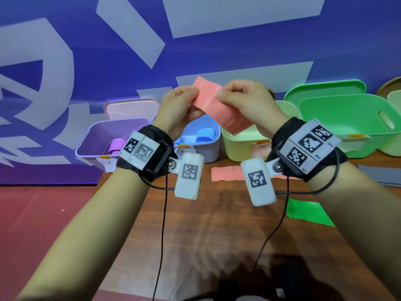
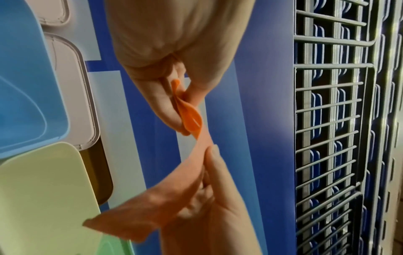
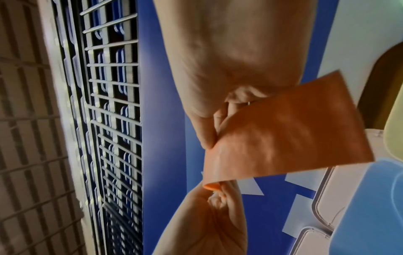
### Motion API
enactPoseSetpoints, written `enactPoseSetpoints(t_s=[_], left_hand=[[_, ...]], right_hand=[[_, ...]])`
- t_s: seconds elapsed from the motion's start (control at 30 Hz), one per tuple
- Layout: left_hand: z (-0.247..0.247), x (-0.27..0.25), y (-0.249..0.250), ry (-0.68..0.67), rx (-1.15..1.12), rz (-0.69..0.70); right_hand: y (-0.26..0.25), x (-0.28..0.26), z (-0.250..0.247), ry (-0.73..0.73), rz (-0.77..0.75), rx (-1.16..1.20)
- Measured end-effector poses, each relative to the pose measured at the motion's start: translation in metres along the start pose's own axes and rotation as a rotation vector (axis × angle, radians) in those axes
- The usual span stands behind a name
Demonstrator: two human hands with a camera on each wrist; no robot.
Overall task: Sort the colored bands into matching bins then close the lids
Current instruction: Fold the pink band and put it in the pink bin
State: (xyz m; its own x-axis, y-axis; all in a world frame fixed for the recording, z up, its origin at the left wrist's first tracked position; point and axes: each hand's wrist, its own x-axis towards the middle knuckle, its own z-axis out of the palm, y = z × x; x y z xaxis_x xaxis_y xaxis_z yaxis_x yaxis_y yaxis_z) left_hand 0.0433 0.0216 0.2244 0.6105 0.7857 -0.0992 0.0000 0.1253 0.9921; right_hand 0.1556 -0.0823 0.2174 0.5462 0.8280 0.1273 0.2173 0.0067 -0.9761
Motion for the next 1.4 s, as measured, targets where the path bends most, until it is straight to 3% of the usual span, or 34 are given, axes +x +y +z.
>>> enactPoseSetpoints(t_s=[0.1,0.2,0.27,0.4,0.67,0.8,1.0,1.2,1.4], left_hand=[[0.001,0.002,-0.005,0.072,0.159,0.016],[-0.001,0.000,-0.006,0.194,0.261,0.349],[-0.001,-0.009,-0.003,0.124,0.359,0.532],[0.000,-0.020,-0.001,-0.024,0.518,0.545],[0.003,-0.018,-0.008,0.012,0.745,0.588],[0.002,-0.015,-0.006,0.023,0.717,0.517],[-0.007,-0.014,0.006,-0.016,0.459,0.241],[-0.014,-0.012,0.009,-0.043,0.296,0.091],[-0.011,-0.016,0.014,-0.087,0.040,-0.071]], right_hand=[[-0.004,0.000,0.004,0.026,-0.035,-0.006],[-0.006,0.000,0.005,0.073,-0.035,-0.036],[-0.007,0.000,0.004,0.096,-0.026,-0.049],[-0.010,-0.001,0.005,0.113,-0.027,-0.013],[-0.003,-0.002,0.005,0.093,-0.015,-0.026],[-0.001,-0.002,0.004,0.077,-0.047,-0.066],[0.008,-0.005,0.001,0.057,-0.046,-0.070],[0.005,-0.004,0.003,0.051,-0.036,-0.049],[0.001,-0.004,0.004,-0.043,0.008,-0.010]])
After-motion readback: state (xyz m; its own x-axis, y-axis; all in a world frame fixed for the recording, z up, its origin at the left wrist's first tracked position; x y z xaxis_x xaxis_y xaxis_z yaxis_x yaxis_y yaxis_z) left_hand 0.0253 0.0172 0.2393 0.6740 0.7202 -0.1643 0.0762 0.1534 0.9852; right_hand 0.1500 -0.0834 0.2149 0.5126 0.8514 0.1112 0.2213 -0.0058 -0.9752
